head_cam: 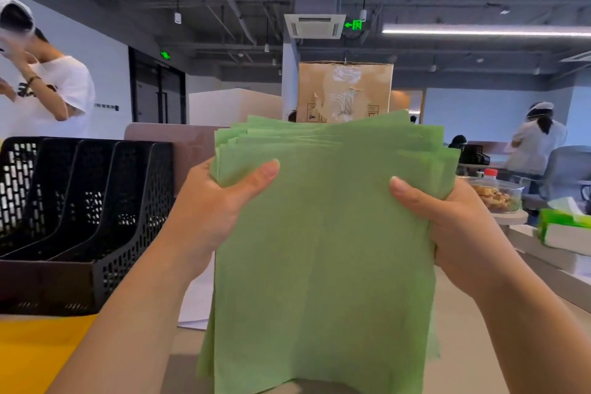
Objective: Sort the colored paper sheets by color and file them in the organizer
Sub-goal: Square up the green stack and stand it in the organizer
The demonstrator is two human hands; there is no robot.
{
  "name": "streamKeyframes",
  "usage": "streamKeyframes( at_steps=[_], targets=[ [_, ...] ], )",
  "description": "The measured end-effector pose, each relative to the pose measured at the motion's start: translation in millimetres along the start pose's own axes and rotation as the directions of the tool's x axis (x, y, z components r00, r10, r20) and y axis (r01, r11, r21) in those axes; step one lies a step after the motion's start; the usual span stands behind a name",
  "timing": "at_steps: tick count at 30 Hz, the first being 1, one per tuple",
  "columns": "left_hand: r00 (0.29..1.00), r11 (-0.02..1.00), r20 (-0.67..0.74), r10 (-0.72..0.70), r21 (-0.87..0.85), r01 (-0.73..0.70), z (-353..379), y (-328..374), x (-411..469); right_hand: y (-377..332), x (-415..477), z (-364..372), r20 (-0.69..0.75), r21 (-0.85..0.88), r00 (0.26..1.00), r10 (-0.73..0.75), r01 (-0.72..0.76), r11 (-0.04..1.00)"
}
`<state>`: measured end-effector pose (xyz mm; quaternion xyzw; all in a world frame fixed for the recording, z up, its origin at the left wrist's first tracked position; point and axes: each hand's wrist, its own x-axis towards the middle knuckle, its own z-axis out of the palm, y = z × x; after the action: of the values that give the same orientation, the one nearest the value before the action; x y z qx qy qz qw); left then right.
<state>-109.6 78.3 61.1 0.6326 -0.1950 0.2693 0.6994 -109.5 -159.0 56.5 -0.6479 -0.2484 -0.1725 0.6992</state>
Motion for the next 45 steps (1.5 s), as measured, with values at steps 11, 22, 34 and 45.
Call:
streamKeyframes(
  at_steps=[11,22,34,45],
  targets=[
    [0.997,0.990,-0.069,0.016,-0.136,-0.025,0.5,-14.6,3.6,3.5,1.0,-0.4,0.045,0.053,0.999,-0.009,0.006,0.999],
    [0.917,0.857,0.049,-0.396,0.378,0.350,-28.9,-75.6,3.6,21.2,14.1,-21.7,-0.291,0.206,0.939,0.182,-0.124,0.971],
    [0.788,0.803,-0.186,-0.586,-0.257,0.537,-32.5,-96.1,-64.0,53.4,16.5,15.0,-0.150,0.561,0.811,0.566,-0.402,0.723],
    [0.907,0.890,-0.400,0.136,0.452,0.066,-97.6,-40.0,-47.3,88.2,0.3,-12.5,0.217,0.033,0.890,0.401,-0.417,0.908]
  ],
)
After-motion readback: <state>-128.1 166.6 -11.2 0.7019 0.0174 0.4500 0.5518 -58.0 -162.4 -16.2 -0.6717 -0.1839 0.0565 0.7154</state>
